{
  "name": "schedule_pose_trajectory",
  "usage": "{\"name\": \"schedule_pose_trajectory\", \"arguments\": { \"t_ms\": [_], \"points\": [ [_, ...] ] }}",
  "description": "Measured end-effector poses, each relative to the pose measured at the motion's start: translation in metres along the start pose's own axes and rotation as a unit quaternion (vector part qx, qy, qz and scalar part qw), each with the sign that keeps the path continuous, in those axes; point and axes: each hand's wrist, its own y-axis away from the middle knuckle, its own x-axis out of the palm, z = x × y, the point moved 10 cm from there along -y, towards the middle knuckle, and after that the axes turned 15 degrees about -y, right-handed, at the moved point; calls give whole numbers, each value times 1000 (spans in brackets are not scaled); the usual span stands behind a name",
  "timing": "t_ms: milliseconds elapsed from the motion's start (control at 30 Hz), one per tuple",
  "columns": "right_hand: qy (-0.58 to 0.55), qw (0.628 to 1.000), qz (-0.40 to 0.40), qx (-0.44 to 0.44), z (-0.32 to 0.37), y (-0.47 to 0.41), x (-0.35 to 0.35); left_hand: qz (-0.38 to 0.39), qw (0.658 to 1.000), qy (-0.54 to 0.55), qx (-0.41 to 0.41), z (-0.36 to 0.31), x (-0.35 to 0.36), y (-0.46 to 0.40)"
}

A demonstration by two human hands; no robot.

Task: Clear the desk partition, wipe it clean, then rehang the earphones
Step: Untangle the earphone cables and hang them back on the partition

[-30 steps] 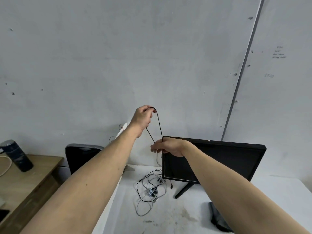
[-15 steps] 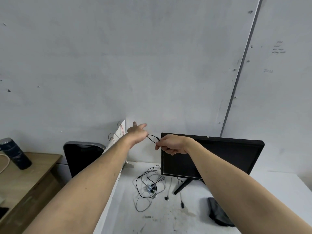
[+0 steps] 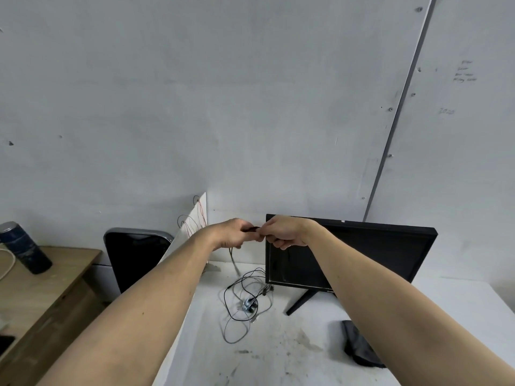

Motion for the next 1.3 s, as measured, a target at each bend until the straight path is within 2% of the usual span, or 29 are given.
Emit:
{"name": "schedule_pose_trajectory", "arguments": {
  "t_ms": [133, 167, 233, 267, 367, 467, 533, 600, 667, 800, 867, 967, 1167, 1300],
  "points": [
    [-74, 997, -11, -28, -11, 6, -17, -96, 994, -11, -56, 29, -25, 4],
    [-93, 995, -15, -30, -16, 9, -22, -99, 992, -25, -69, 37, -27, 6],
    [-108, 994, -22, -29, -21, 12, -29, -68, 992, -67, -83, 46, -23, 9],
    [-100, 994, -24, -29, -21, 13, -29, -38, 994, -53, -87, 49, -17, 9],
    [-65, 997, -13, -43, -9, 11, -15, 20, 997, 61, -45, 29, 1, 7],
    [-43, 998, 0, -50, 6, 6, 1, 8, 993, 119, -5, 4, 2, 2],
    [-17, 999, -9, -46, 11, 4, 2, -4, 996, 85, -29, 3, -4, 1],
    [5, 999, -18, -41, 14, 4, 0, -20, 998, 5, -60, 9, -13, 1],
    [8, 999, -20, -42, 17, 6, -2, -36, 998, -27, -43, 5, -18, 5],
    [-4, 998, -16, -55, 24, 10, -1, -11, 991, 123, 53, -17, -13, 9],
    [-19, 998, -6, -59, 27, 12, 1, -9, 984, 168, 53, -19, -12, 11],
    [-72, 995, 0, -70, 28, 13, 0, -50, 989, 138, 23, -11, -23, 13],
    [-211, 973, 24, -89, 31, 14, 3, -128, 983, 128, 22, -2, -68, 29],
    [-217, 971, 28, -101, 41, 15, 10, -171, 982, 78, 13, 0, -102, 50]
  ]
}}
